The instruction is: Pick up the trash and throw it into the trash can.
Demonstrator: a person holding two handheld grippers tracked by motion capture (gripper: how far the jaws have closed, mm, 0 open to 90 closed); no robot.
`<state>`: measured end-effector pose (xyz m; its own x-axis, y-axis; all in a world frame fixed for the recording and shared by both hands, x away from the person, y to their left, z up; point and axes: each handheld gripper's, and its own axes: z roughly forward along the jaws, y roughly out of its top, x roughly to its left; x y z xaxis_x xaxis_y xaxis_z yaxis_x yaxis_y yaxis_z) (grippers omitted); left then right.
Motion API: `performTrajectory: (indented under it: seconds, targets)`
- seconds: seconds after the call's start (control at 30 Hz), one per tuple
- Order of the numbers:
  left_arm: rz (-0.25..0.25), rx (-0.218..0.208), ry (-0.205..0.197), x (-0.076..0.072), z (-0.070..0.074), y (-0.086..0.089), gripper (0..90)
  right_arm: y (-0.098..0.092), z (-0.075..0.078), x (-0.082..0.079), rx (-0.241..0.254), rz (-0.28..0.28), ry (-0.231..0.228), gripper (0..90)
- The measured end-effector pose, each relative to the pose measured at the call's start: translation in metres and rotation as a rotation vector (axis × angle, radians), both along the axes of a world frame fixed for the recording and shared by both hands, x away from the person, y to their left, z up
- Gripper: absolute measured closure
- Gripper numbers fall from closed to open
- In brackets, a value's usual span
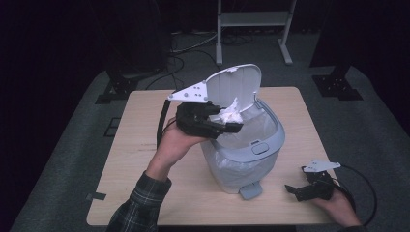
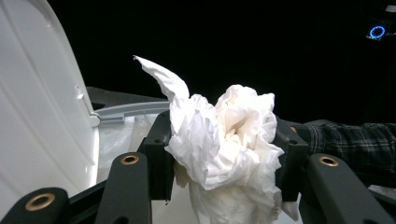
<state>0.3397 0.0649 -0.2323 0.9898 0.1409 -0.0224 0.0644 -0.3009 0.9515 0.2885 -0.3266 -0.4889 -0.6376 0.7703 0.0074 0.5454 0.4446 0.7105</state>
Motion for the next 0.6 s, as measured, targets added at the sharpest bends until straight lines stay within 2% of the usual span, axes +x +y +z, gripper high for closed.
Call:
performTrajectory:
  seconds: [0.33,0.6]
  targets:
    - [0.004,0.012,-0.003,0.007,-0.003,-0.017,49.2,0.000,0.000,0.000,0.000,0.000,0.000,0.0]
    - [0.018,0.032,-0.012,0.009,-0.003,-0.028,40.5,0.000,0.000,0.000,0.000,0.000,0.000,0.0]
